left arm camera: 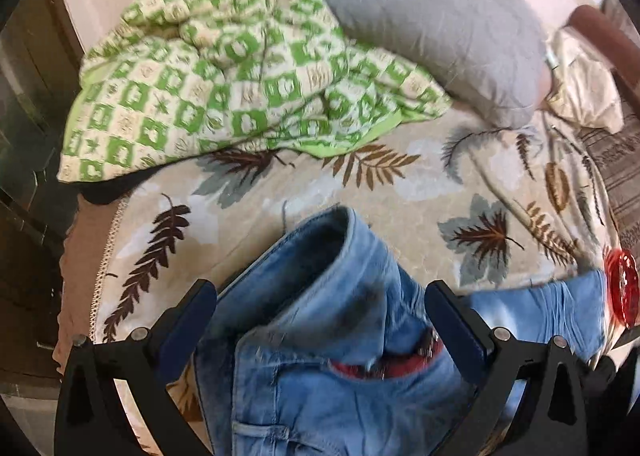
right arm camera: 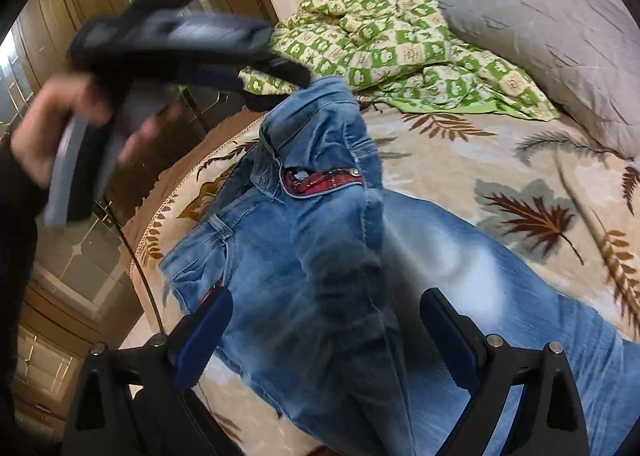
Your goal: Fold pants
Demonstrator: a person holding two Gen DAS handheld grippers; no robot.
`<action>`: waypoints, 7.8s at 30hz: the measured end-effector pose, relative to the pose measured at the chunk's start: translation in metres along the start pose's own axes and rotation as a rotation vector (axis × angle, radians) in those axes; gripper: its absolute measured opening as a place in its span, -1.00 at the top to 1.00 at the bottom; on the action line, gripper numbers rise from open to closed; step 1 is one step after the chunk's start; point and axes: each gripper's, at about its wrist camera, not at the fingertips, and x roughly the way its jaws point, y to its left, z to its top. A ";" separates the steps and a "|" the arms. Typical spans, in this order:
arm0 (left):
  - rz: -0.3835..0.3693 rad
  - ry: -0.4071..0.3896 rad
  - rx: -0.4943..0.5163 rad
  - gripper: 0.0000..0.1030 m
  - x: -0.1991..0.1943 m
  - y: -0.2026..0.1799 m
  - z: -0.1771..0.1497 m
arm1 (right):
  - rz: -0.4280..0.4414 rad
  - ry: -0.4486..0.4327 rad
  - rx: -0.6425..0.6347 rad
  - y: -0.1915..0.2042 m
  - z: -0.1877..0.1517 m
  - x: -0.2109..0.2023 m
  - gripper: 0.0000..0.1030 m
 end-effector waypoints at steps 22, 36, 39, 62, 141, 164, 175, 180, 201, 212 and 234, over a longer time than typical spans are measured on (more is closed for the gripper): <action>-0.068 0.064 0.080 0.63 -0.017 -0.009 -0.007 | -0.089 -0.021 -0.103 0.014 0.003 0.021 0.83; -0.157 -0.099 -0.067 0.62 -0.053 0.022 -0.195 | -0.038 0.022 -0.241 0.069 -0.073 0.020 0.83; -0.140 -0.045 -0.103 0.62 -0.028 0.026 -0.221 | -0.047 0.066 -0.224 0.066 -0.086 0.037 0.83; 0.077 -0.152 -0.112 -1.00 -0.040 0.025 -0.241 | -0.079 0.034 -0.327 0.084 -0.096 0.022 -1.00; -0.123 -0.271 -0.294 0.45 0.017 0.110 -0.199 | 0.098 0.141 -0.265 0.069 0.157 0.177 0.52; 0.102 -0.305 -0.332 -1.00 -0.039 0.088 -0.192 | -0.107 0.042 -0.161 0.022 0.145 0.111 -1.00; 0.164 -0.394 -0.215 -1.00 -0.088 0.032 -0.168 | -0.271 -0.171 -0.223 0.003 0.089 -0.011 -1.00; 0.121 -0.409 -0.084 -1.00 -0.093 -0.021 -0.148 | -0.266 -0.228 -0.143 -0.021 0.050 -0.073 -1.00; -0.297 -0.301 0.368 -1.00 -0.001 -0.248 -0.092 | -0.430 -0.138 0.557 -0.190 -0.188 -0.179 -1.00; -0.289 -0.273 0.376 -1.00 0.005 -0.237 -0.100 | -0.198 -0.166 0.797 -0.207 -0.216 -0.145 -0.97; -0.526 0.070 0.933 -1.00 0.037 -0.430 -0.082 | -0.104 -0.354 0.872 -0.224 -0.250 -0.134 0.70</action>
